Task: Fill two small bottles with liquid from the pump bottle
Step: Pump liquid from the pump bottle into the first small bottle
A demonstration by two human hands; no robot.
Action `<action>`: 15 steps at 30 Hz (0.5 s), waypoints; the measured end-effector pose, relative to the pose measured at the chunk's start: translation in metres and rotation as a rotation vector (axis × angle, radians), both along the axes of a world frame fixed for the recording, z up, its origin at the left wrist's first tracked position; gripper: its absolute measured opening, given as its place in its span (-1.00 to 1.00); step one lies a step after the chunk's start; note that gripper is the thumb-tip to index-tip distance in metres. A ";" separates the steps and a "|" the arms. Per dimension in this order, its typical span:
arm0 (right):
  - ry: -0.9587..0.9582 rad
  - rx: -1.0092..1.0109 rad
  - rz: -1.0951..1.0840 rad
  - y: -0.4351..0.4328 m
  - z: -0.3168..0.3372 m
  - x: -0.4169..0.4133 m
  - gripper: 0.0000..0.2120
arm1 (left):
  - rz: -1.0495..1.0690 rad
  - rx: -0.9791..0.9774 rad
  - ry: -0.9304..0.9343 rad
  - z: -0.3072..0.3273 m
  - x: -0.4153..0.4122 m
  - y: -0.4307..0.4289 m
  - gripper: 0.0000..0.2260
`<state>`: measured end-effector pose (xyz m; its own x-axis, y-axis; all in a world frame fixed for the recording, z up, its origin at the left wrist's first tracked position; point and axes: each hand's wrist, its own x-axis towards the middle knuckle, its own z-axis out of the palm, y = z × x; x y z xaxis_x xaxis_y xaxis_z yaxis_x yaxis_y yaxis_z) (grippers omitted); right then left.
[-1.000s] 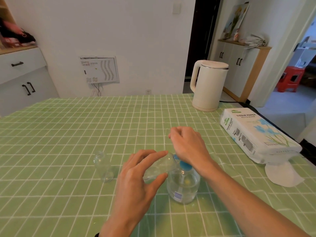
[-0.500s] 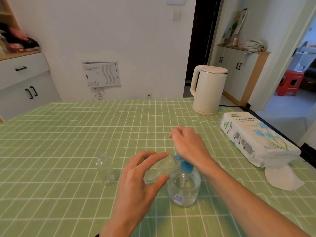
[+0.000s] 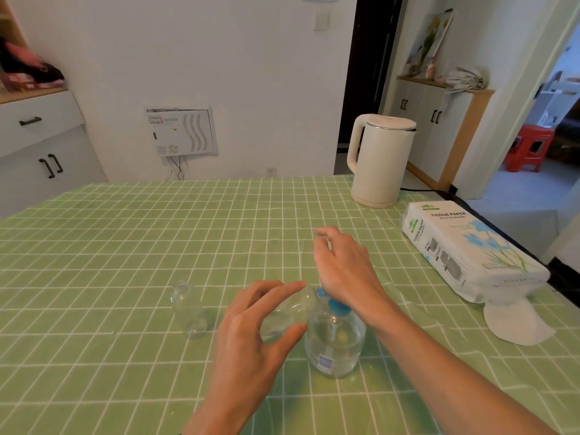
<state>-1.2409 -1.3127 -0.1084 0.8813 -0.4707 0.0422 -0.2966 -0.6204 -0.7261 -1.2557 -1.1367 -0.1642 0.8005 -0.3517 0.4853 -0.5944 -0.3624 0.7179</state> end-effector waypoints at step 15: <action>0.001 0.134 0.003 -0.002 0.006 0.000 -0.55 | -0.039 -0.032 0.017 -0.003 0.004 0.002 -0.47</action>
